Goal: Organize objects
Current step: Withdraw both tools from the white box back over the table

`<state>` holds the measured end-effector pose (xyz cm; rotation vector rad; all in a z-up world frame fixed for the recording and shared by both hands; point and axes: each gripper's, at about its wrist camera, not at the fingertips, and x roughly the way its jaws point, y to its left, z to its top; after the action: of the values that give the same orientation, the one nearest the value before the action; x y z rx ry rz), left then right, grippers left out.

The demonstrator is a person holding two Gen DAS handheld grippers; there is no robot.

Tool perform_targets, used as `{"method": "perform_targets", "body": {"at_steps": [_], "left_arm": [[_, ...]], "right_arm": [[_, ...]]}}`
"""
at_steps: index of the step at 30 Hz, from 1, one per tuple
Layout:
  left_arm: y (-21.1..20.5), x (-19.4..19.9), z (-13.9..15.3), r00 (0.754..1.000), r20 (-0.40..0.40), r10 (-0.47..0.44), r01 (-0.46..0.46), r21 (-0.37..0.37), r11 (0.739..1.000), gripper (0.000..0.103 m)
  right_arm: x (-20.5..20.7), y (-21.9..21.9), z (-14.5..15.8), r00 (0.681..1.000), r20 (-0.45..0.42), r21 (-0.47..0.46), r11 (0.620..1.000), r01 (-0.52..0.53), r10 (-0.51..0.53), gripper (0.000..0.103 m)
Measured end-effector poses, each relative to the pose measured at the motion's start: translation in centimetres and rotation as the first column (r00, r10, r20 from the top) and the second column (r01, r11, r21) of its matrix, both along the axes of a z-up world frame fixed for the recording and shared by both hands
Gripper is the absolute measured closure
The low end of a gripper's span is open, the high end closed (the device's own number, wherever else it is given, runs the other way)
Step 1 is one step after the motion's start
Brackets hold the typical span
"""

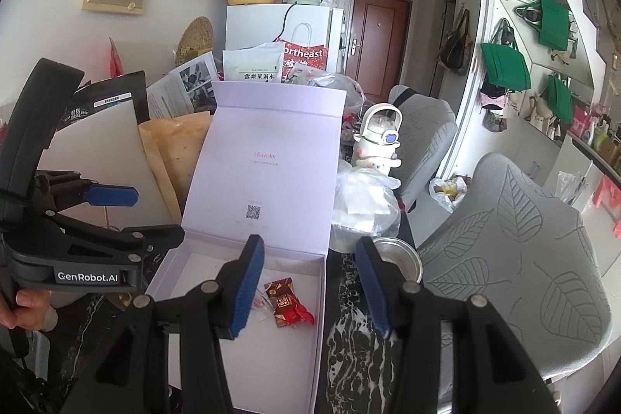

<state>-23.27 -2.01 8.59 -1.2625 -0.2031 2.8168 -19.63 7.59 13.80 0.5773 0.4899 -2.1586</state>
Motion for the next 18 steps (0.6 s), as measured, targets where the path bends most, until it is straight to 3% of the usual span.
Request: {"method": "perform_targets", "body": {"at_steps": [18], "left_arm": [[0.1,7.1,4.5,0.993,-0.112,0.025,-0.028,-0.027,0.999,0.023]], "right_arm": [[5.3,4.5,3.1,0.999,-0.04,-0.044,0.999,0.031,-0.033,0.047]]}}
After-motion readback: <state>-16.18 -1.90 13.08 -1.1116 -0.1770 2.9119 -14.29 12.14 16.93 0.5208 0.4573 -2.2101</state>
